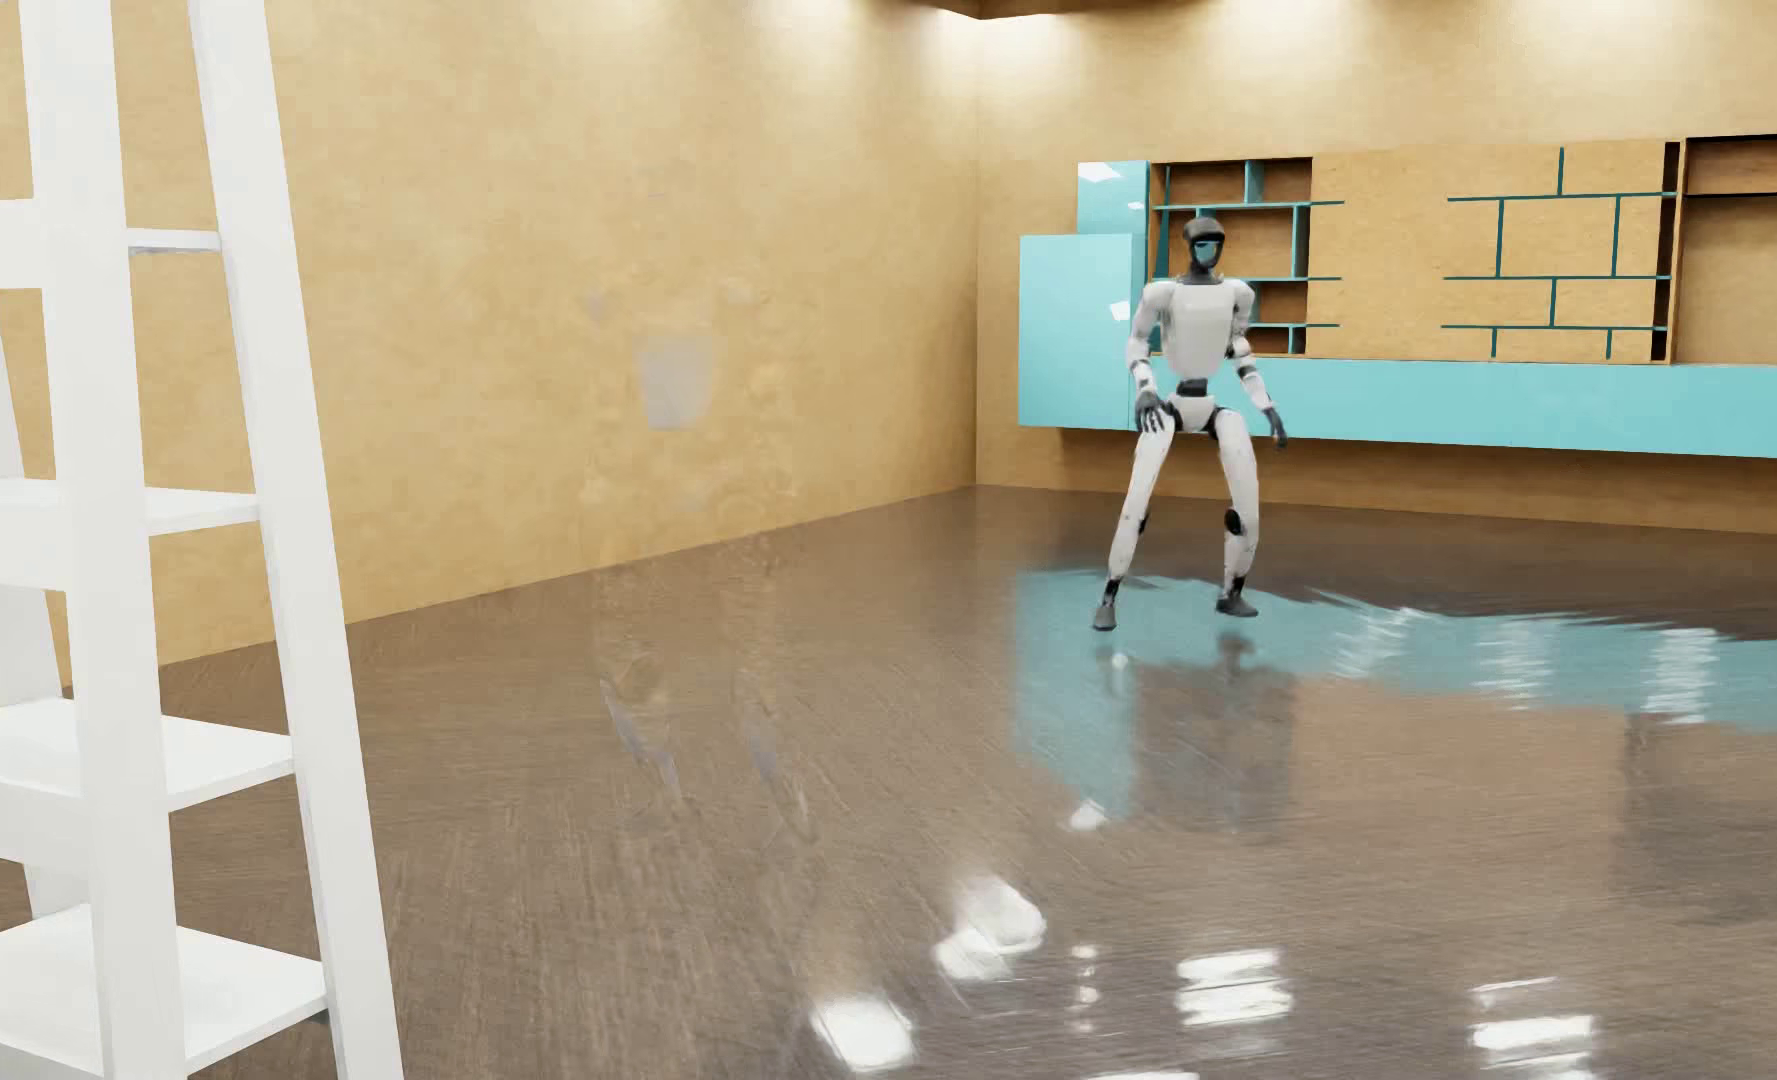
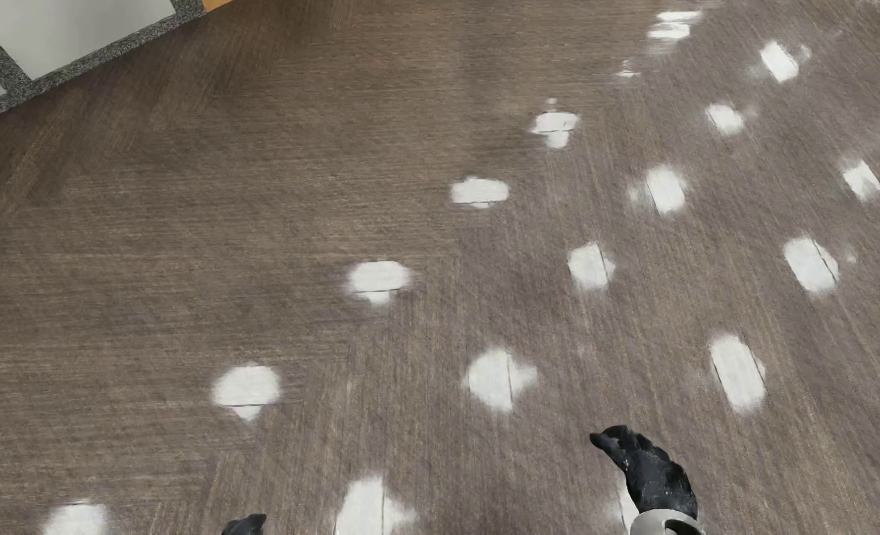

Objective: Walk towards the white shelves

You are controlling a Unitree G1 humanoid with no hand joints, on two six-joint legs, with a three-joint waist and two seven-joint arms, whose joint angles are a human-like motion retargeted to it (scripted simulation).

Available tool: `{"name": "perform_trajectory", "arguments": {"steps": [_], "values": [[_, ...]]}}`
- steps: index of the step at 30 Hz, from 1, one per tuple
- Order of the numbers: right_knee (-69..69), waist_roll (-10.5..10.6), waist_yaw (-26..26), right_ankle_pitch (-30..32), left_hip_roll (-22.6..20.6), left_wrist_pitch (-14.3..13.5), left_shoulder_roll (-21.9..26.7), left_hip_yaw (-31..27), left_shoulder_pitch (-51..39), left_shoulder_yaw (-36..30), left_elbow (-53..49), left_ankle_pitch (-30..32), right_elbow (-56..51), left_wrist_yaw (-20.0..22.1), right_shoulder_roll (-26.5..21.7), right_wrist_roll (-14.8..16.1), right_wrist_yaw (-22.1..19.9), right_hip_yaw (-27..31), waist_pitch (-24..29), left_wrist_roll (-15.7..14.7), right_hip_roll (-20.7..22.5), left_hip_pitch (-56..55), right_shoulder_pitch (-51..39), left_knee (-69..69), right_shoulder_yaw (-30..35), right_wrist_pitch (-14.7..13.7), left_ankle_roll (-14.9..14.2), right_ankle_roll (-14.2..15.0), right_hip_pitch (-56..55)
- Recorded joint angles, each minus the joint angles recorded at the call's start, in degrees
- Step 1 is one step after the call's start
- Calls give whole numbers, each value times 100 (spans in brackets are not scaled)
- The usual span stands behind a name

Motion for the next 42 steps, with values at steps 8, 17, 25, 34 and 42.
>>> {"name": "perform_trajectory", "arguments": {"steps": [8,17,25,34,42], "values": [[-426,-99,-45,-687,-55,418,305,-153,325,605,822,804,3253,-368,296,1142,176,-1528,-228,-80,232,1199,-853,-1921,53,969,-248,-360,1239],[1735,-98,-163,-2489,1271,-134,-32,570,413,342,107,659,2724,-313,-741,889,672,-1519,-226,-174,849,989,-1200,-623,390,485,-716,-1214,157],[-474,-174,520,-2698,-619,-58,-586,479,1597,964,-255,1163,897,-523,-1325,805,736,-152,-24,-310,2698,-2886,-3062,2396,1781,140,-224,-1531,1904],[3864,-445,951,874,-1060,610,-943,461,1989,1279,567,1088,4972,-1022,-402,1877,241,903,258,486,2020,-2089,-3394,661,3136,1354,1307,-163,1647],[-250,-363,22,110,-1382,-816,-274,-138,677,738,-462,-433,4047,-203,-857,2885,653,475,-62,-168,1288,1788,844,-1174,1598,1160,700,-846,-1707]]}}
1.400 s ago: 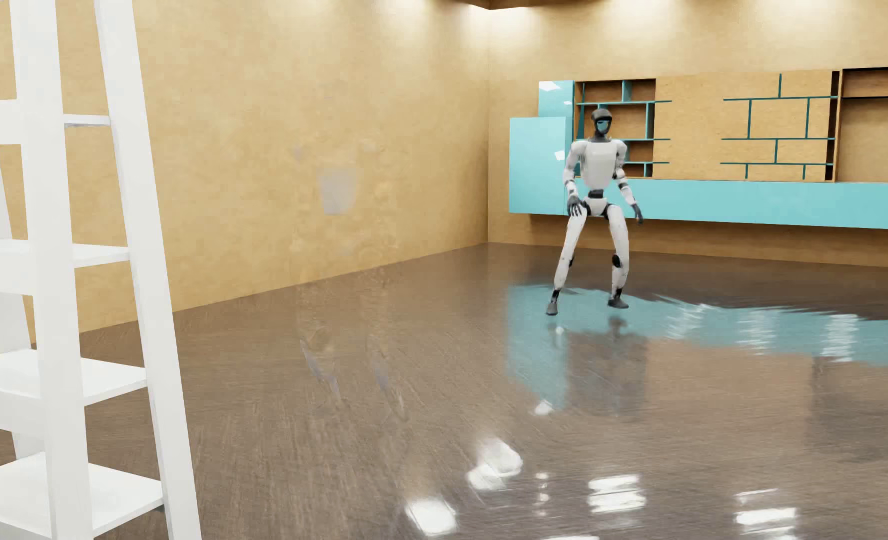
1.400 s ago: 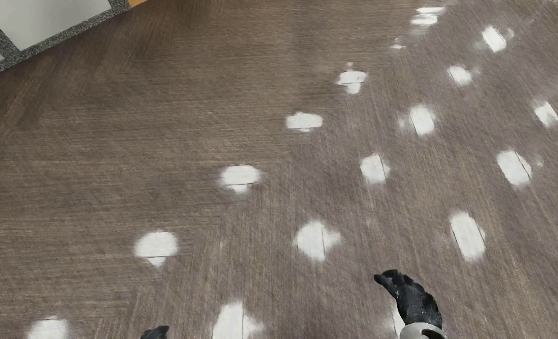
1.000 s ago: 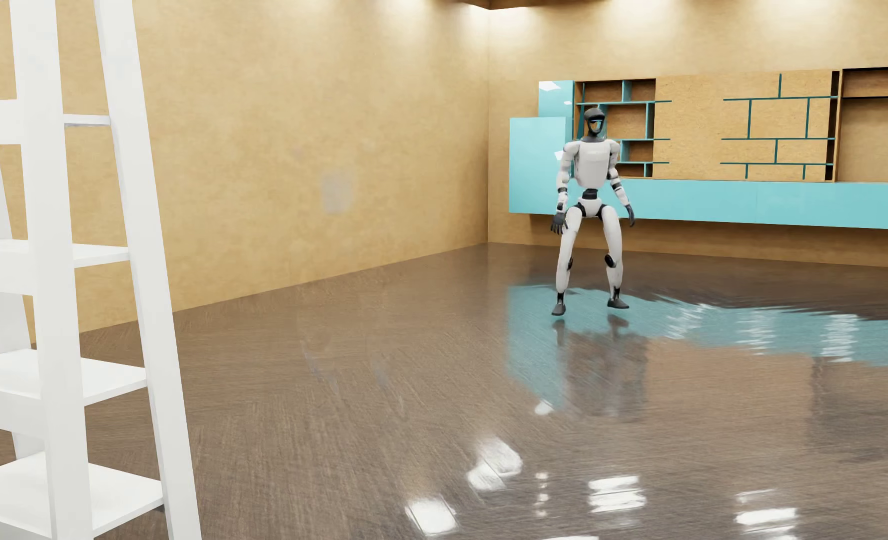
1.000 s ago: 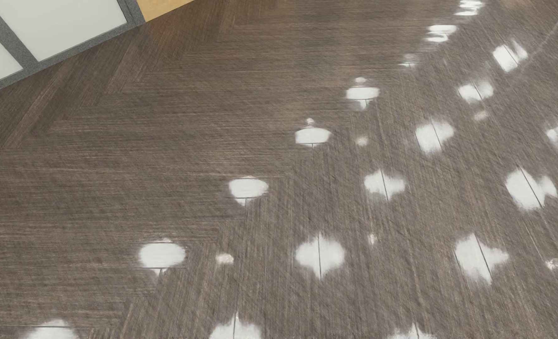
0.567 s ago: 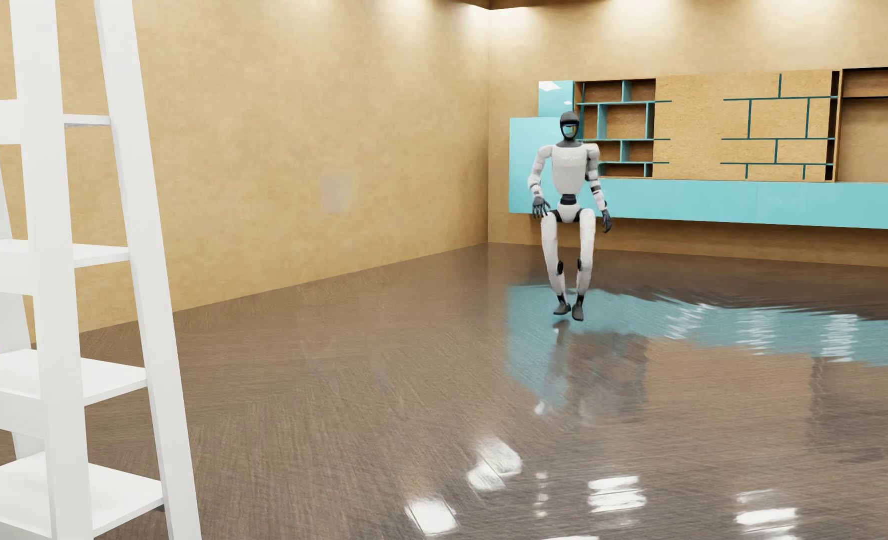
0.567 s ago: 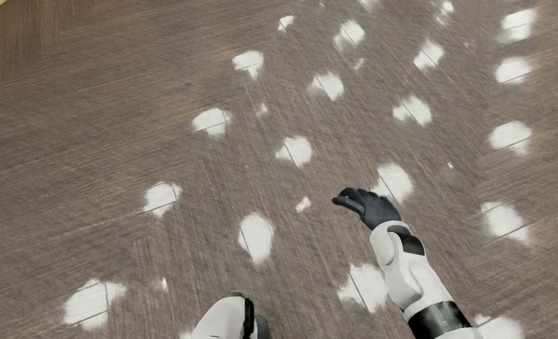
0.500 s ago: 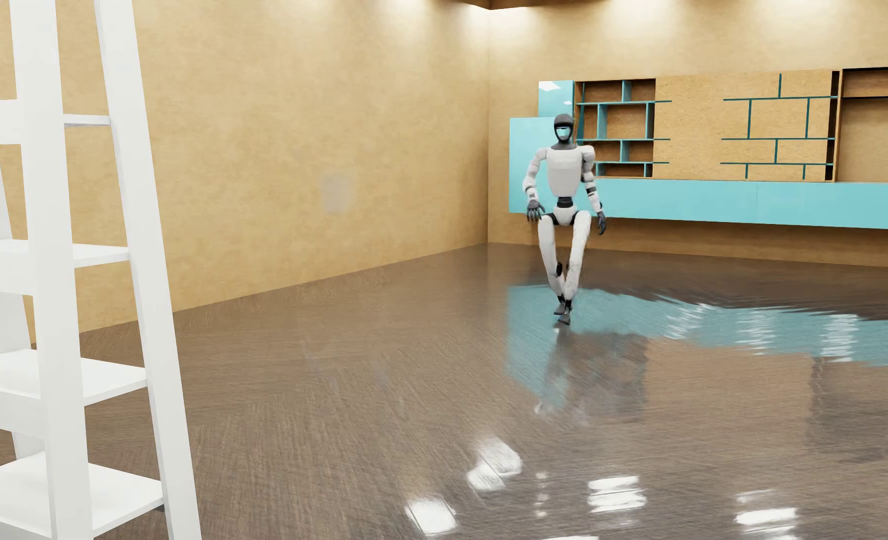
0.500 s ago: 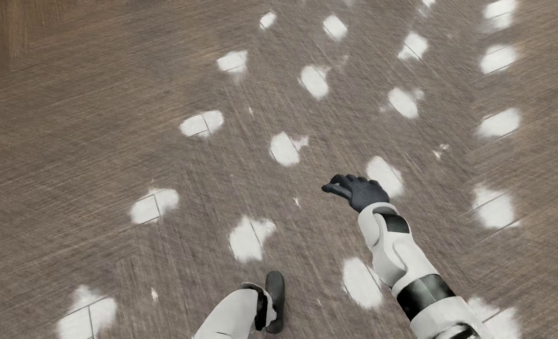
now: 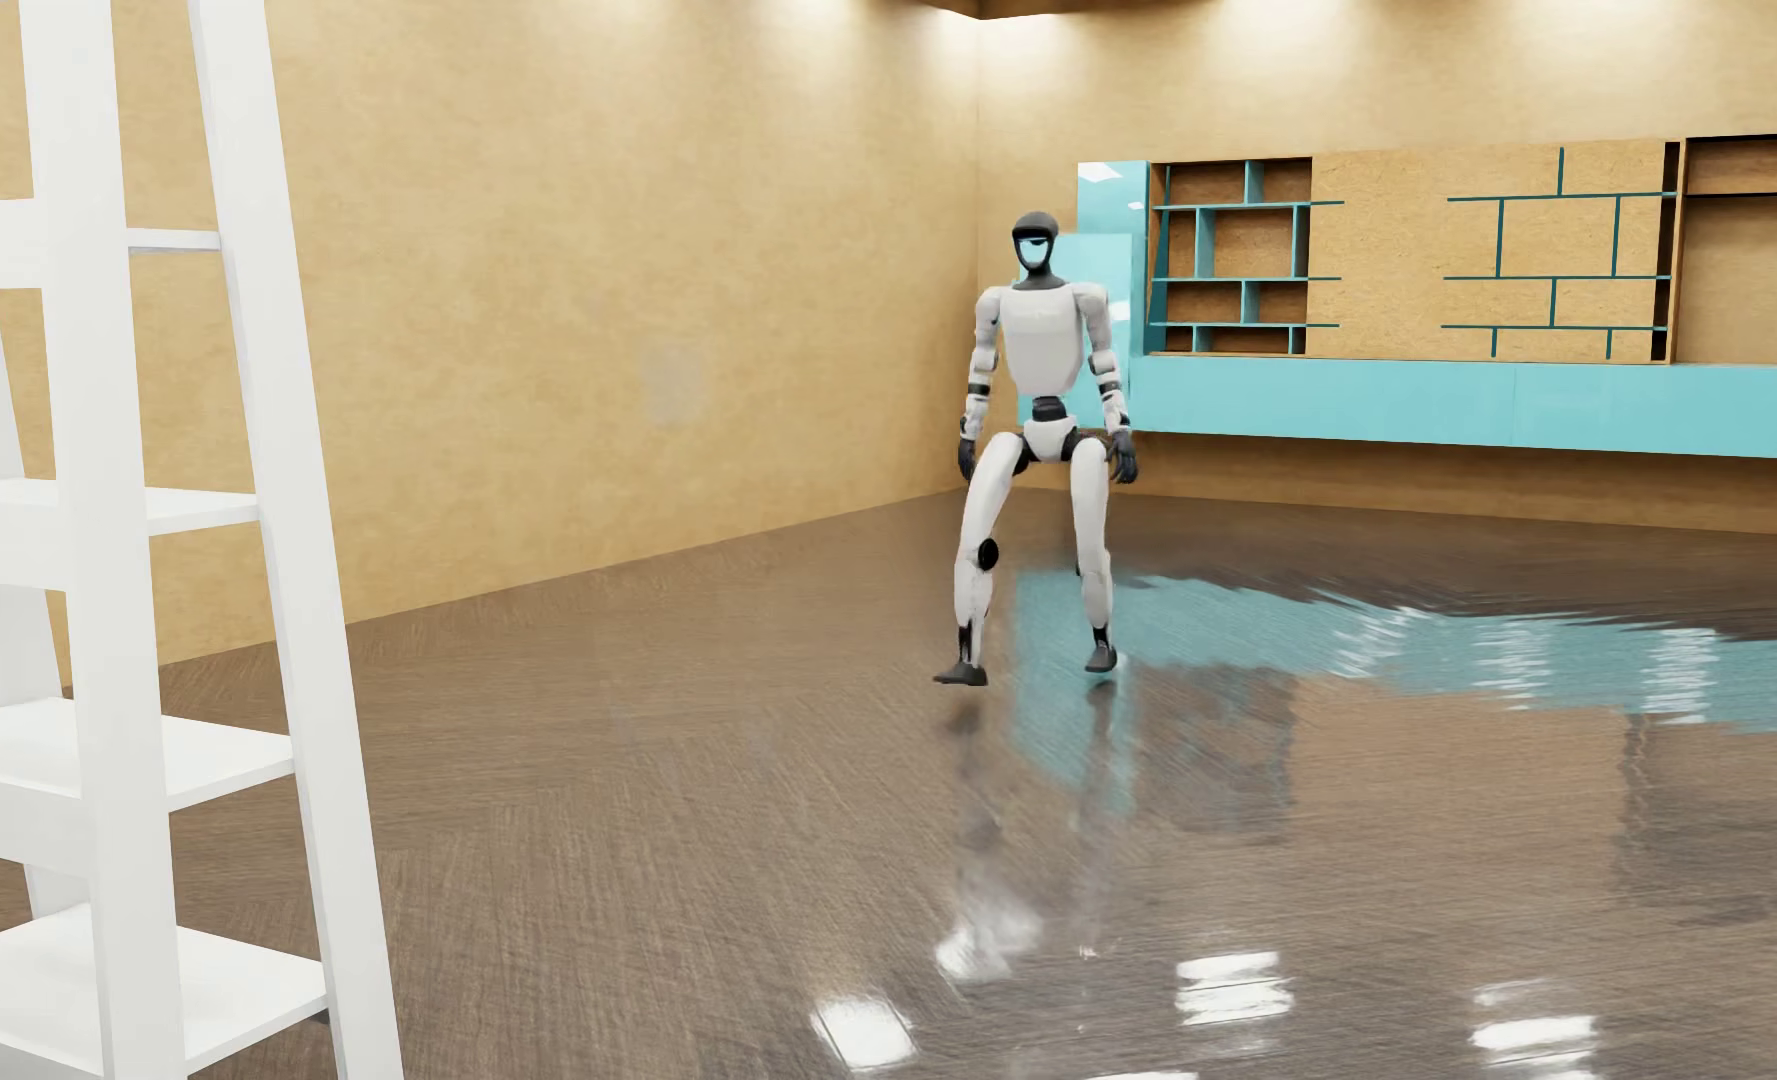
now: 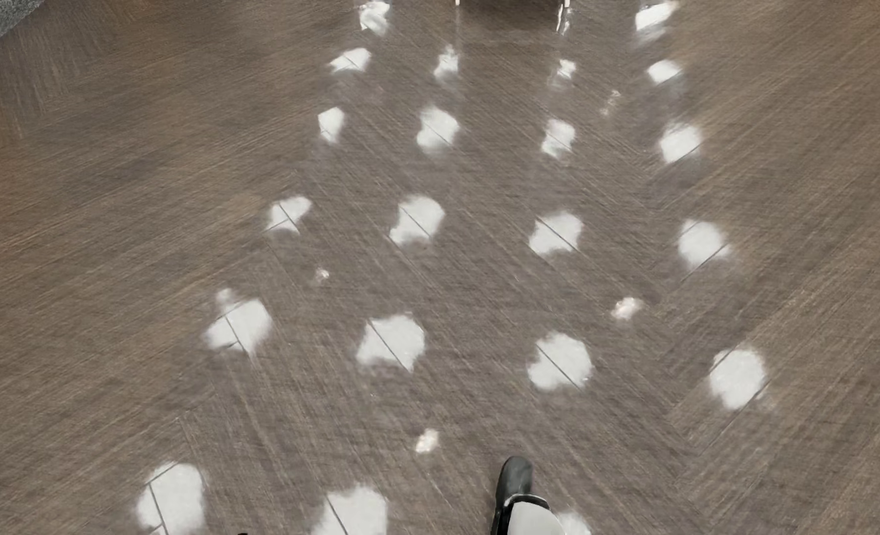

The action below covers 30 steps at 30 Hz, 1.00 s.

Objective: Walk towards the white shelves

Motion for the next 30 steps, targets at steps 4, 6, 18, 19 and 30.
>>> {"name": "perform_trajectory", "arguments": {"steps": [4,6,18,19,30], "values": [[195,106,-386,739,802,250,344,-425,-505,89,-352,1130,-868,119,1066,-273,-1054,-384,-135,-44,-159,849,1039,1290,-1926,186,-329,-705,270],[1269,268,-432,-308,1432,421,87,-409,-305,463,-385,3426,-595,463,1265,-487,-1119,-565,-66,-299,158,-30,213,3687,-1774,336,-458,-696,631],[219,411,617,-2072,1174,1229,-539,806,332,823,1235,2645,-2329,-466,763,-1344,-1252,651,-140,345,1131,-3630,-4782,-420,1172,-1070,81,-133,5191],[966,382,647,-1304,1117,1286,-540,805,337,716,1385,2781,-2598,-566,587,-1335,-1301,649,-102,503,920,-3723,-4492,480,1117,-1011,499,-109,5173],[-543,114,-257,102,-43,-435,306,310,-855,-1024,333,-649,-439,-634,-6,-1090,883,-323,-140,840,177,-89,164,1854,229,188,439,129,423]]}}
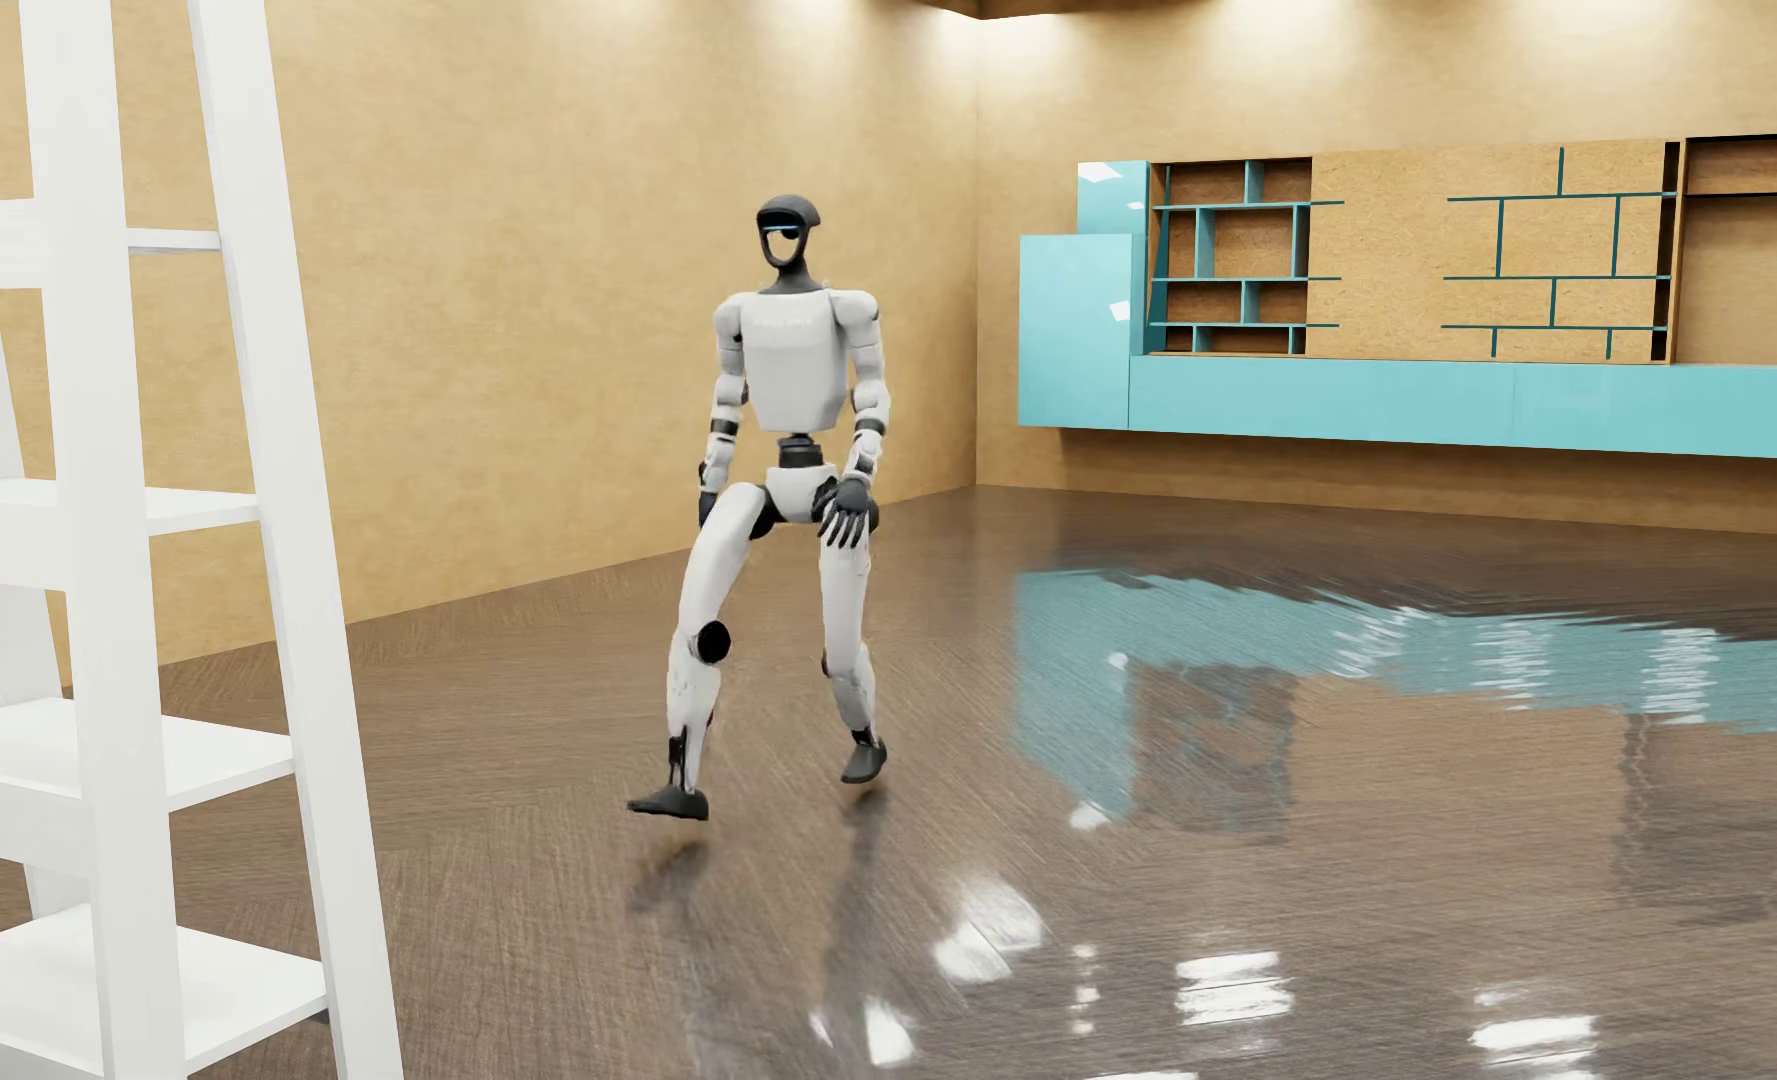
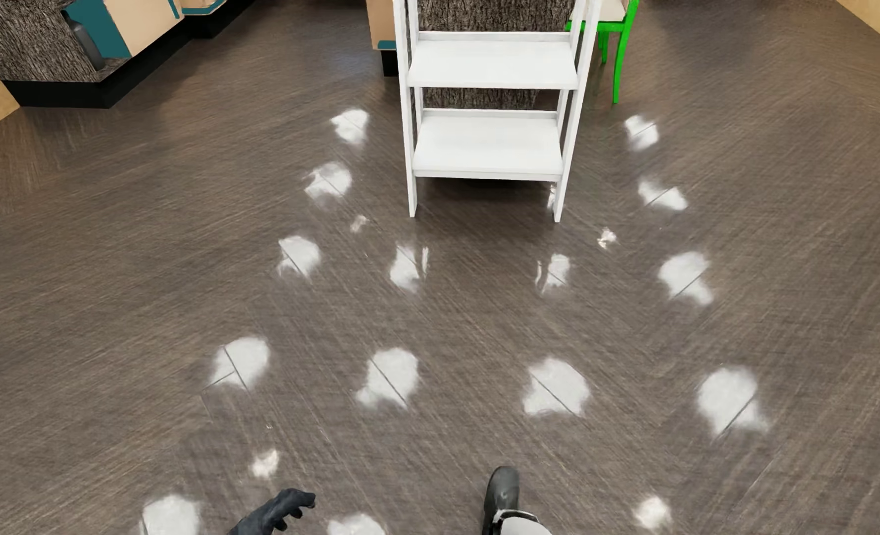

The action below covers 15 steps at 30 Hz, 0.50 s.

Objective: Walk towards the white shelves

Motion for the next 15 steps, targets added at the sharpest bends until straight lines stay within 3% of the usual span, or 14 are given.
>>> {"name": "perform_trajectory", "arguments": {"steps": [1,2,3,4,5,6,7,8,10,11,12,13,15], "values": [[-233,-23,-29,537,113,-184,149,-29,27,-140,-308,60,-197,29,188,191,-278,-196,-20,-203,-81,175,551,606,-566,-36,-92,-215,-8],[489,-13,-67,1367,316,-223,249,-141,72,-110,-584,642,-274,82,440,286,-651,-273,5,-449,-156,76,875,1612,-964,-28,-347,-776,-185],[1501,41,-106,1138,490,-95,186,-338,128,135,-758,1717,-174,297,640,259,-980,-230,68,-694,-174,-260,866,2772,-1155,66,-1025,-1188,-379],[2258,107,-146,655,599,162,-75,-478,174,517,-750,2603,44,784,715,114,-1124,-192,144,-878,-209,-692,562,3762,-1194,248,-1727,-1166,-468],[2552,164,-175,318,845,468,-368,-373,161,850,-562,2778,227,1411,714,-141,-1059,-135,208,-961,-183,-1115,59,4406,-1134,407,-1858,-1083,-399],[2448,212,-163,168,1159,723,-521,-180,86,975,-240,2466,220,1814,702,-455,-974,-44,245,-933,-64,-1509,-517,4673,-1029,433,-1707,-989,-203],[2139,254,-123,150,1490,836,-488,81,1,900,130,2195,-52,1772,738,-692,-1093,81,259,-796,111,-1862,-1049,4590,-931,320,-1456,-892,43],[1773,292,-73,161,1746,805,-346,297,-31,746,442,1913,-473,1452,822,-739,-1428,222,257,-590,292,-2164,-1463,4213,-895,-6,-1164,-800,298],[1149,339,28,158,1938,722,-62,475,45,607,711,1637,-1320,876,972,-369,-1967,507,229,-300,538,-2478,-2075,2576,-804,-941,-1234,-621,735],[939,356,80,154,1945,772,7,508,67,648,746,1759,-1792,701,985,-207,-1984,674,202,-279,622,-2417,-2324,1385,-652,-1278,-1367,-536,871],[765,374,136,158,1927,860,17,603,86,738,744,1976,-2272,567,960,-152,-1920,872,170,-315,689,-2231,-2569,398,-486,-1504,-1315,-458,962],[718,398,179,139,1927,999,-6,809,92,871,745,1885,-2711,498,949,-154,-1878,1052,146,-366,765,-2009,-2786,38,-361,-1663,-1067,-383,984],[782,434,237,88,1869,1379,-153,1263,-21,1078,940,1658,-3315,558,995,-75,-1966,1311,125,-413,814,-1628,-2979,-410,-363,-1818,-754,-240,972]]}}
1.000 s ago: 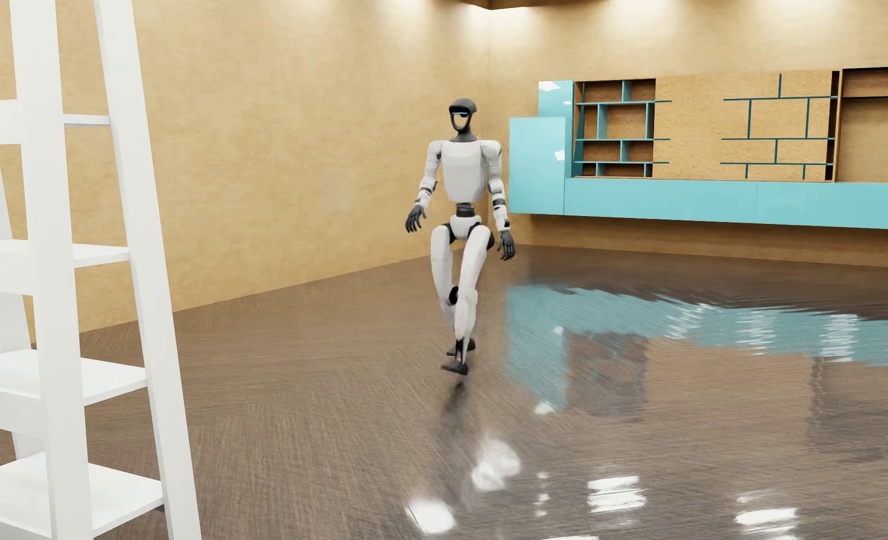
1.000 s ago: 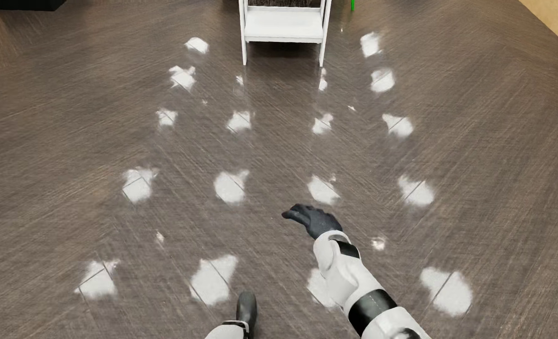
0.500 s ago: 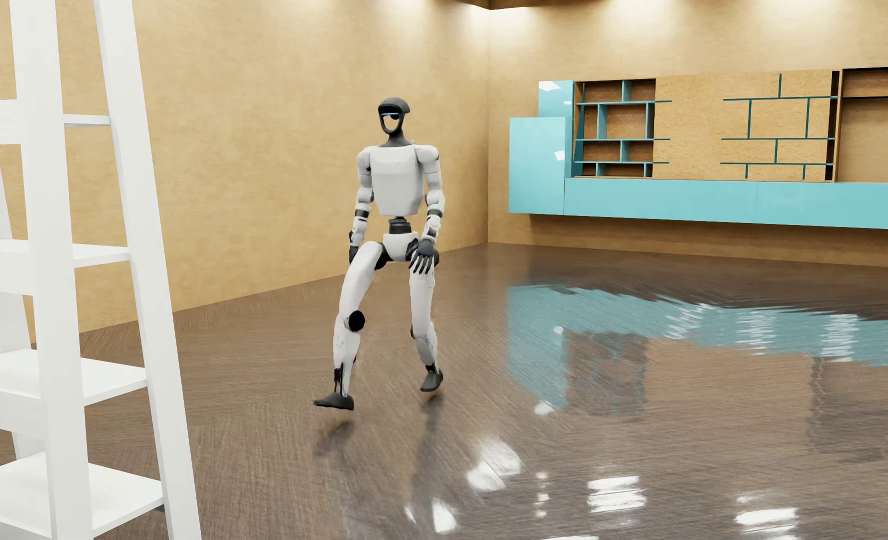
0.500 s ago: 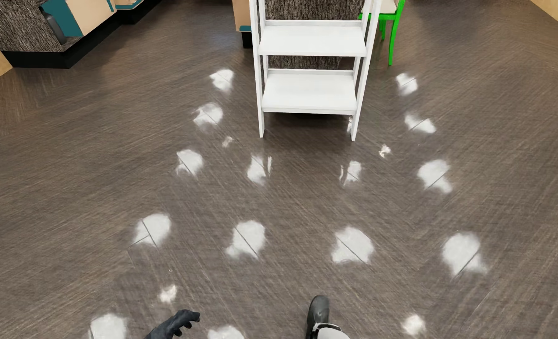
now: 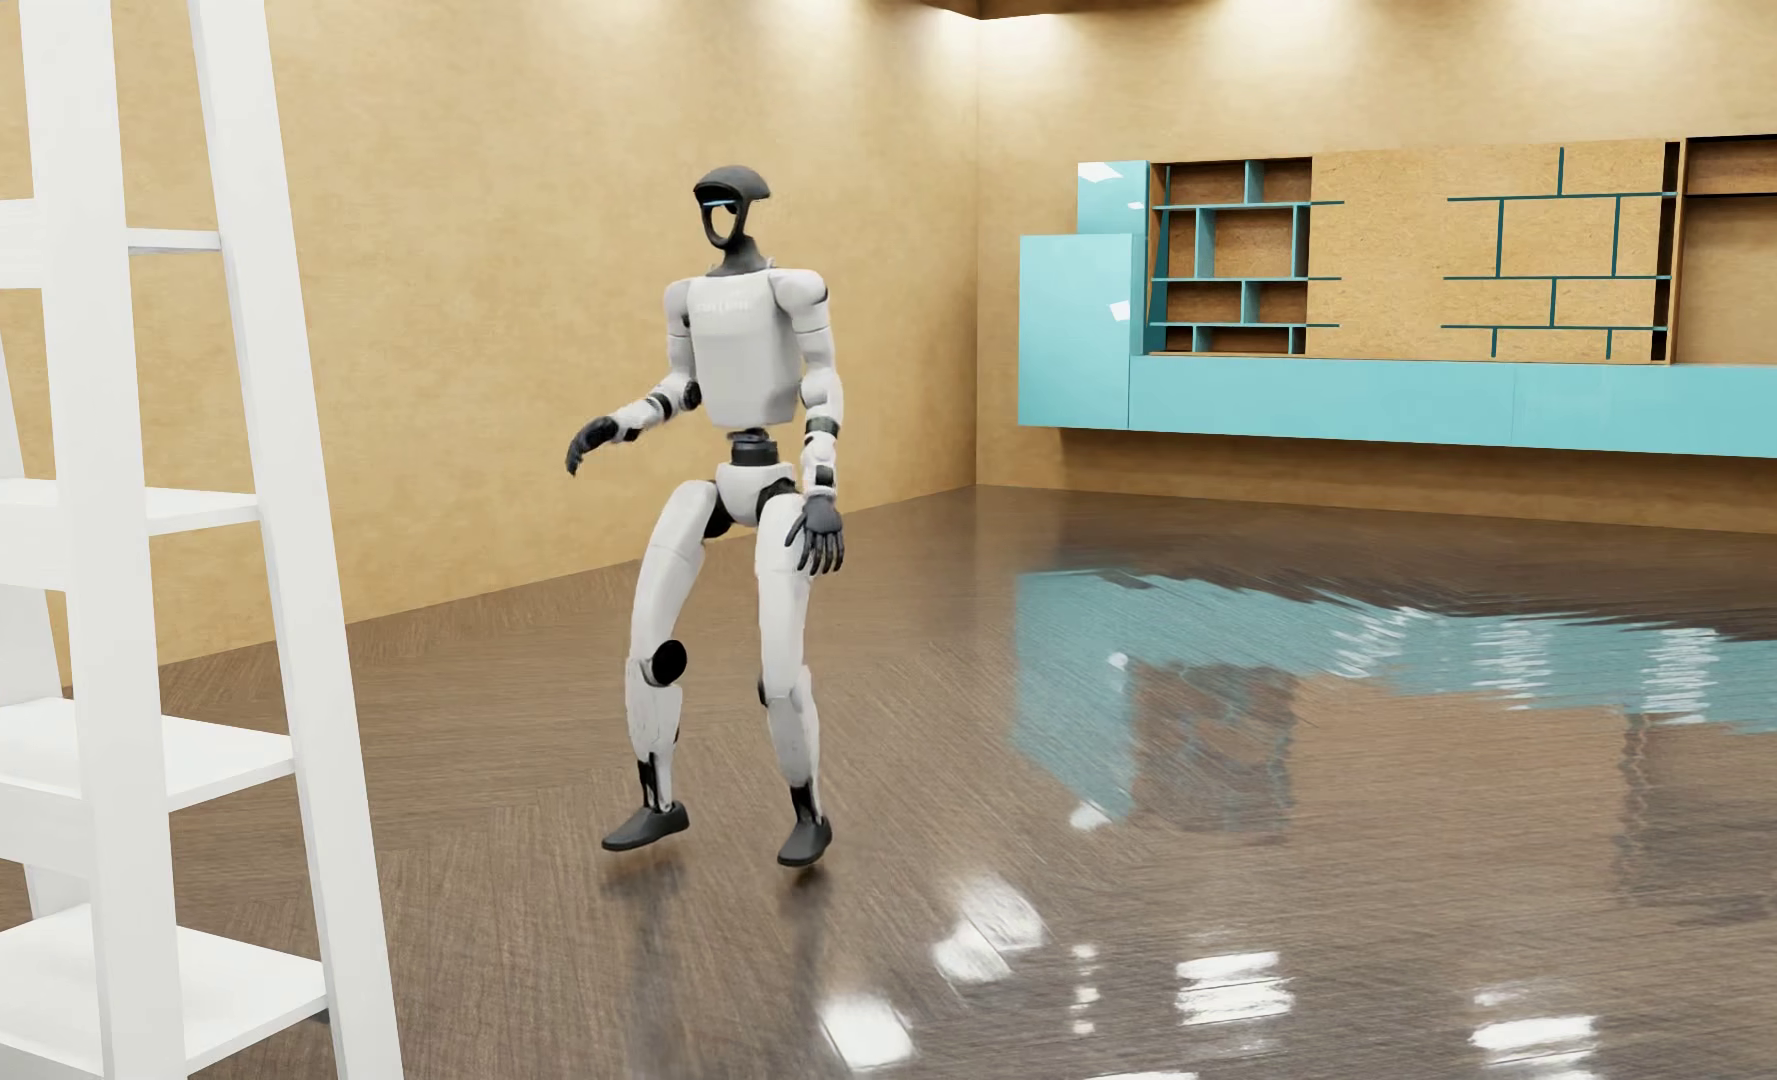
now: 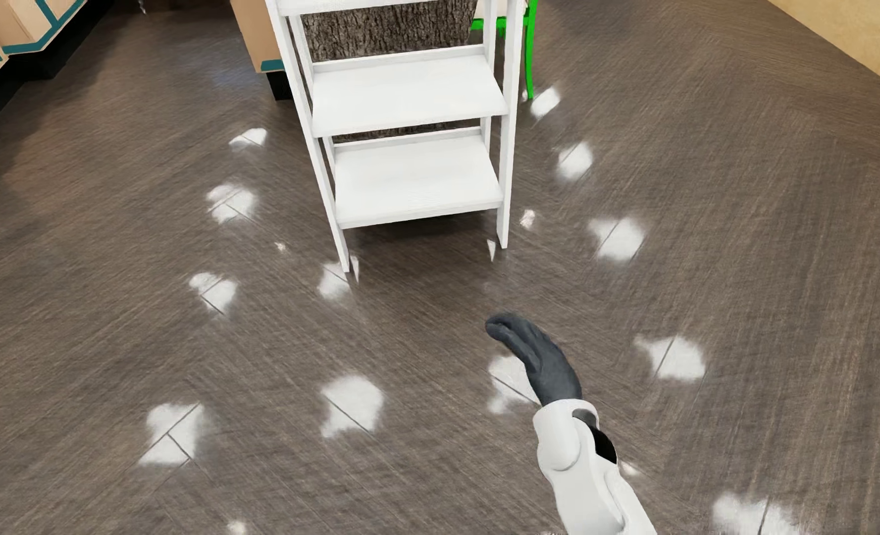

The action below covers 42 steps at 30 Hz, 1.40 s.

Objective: Walk towards the white shelves

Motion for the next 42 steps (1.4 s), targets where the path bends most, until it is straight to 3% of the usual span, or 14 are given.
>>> {"name": "perform_trajectory", "arguments": {"steps": [2,4,6,7,10,12,15,17,22,24,28,31,38,42], "values": [[-120,-52,8,65,-199,232,-68,255,-198,-192,352,158,-83,-99,85,146,-130,118,-4,209,-84,308,90,-523,-152,119,107,145,66],[-248,-135,-36,-84,-364,105,29,395,-342,-663,529,271,403,-475,37,-165,-38,170,-21,565,-191,571,183,-998,-113,504,94,538,188],[128,-222,-73,-522,-526,-100,128,348,-493,-950,513,339,1293,-668,-109,-715,447,74,-40,726,-374,772,304,-1348,117,1038,80,295,291],[352,-269,-77,-710,-612,-150,139,271,-575,-968,455,368,1814,-641,-148,-823,751,-69,-56,704,-502,860,395,-1511,207,1287,79,180,406],[-137,-426,-61,-894,-876,-255,13,-156,-816,-699,165,509,3250,-309,-85,-347,1083,-524,-157,391,-796,1046,926,-1982,129,1830,73,343,1098],[-693,-534,-41,-941,-972,-423,-114,-512,-855,-416,4,561,4047,21,1,-62,1244,-1063,-235,110,-937,998,1290,-2051,309,1982,69,275,1520],[-1069,-605,-49,-915,-972,-477,-231,-834,-656,-130,-79,512,4510,288,9,-1,1760,-1451,-284,-159,-942,886,1711,-1922,732,1943,34,237,1829],[-975,-609,-80,-985,-939,-367,-257,-876,-429,-25,45,479,4407,221,-31,158,1764,-1508,-288,-145,-930,893,1779,-1876,647,1915,4,204,1834],[-945,-546,-153,-1077,-792,467,-200,-703,-49,73,976,381,3745,-389,-161,177,712,-1382,-295,363,-799,1001,1247,-1809,403,1697,-64,153,1858],[-933,-505,-149,-1095,-724,551,-197,-607,67,62,1098,335,3421,-625,-156,233,460,-1286,-294,571,-733,1012,928,-1769,309,1513,-86,144,1820],[-902,-432,-86,-1142,-647,231,-330,-498,239,271,668,339,2787,-406,-165,207,182,-1193,-297,525,-649,1038,557,-1827,295,1224,-127,118,1749],[-882,-397,-62,-1169,-636,-40,-327,-598,142,178,366,374,2590,-166,-181,187,251,-1299,-290,506,-647,989,596,-1825,324,1143,-150,84,1763],[-777,-328,-73,-1312,-695,-440,-132,-978,-105,-312,-318,407,3630,-230,-152,339,462,-1700,-253,224,-735,869,951,-1816,548,1547,-212,21,1824],[-621,-304,-78,-1587,-721,-437,-101,-1112,-45,-275,-296,233,4188,-121,-204,464,886,-1740,-236,98,-771,804,1103,-1816,823,1751,-289,29,1738]]}}
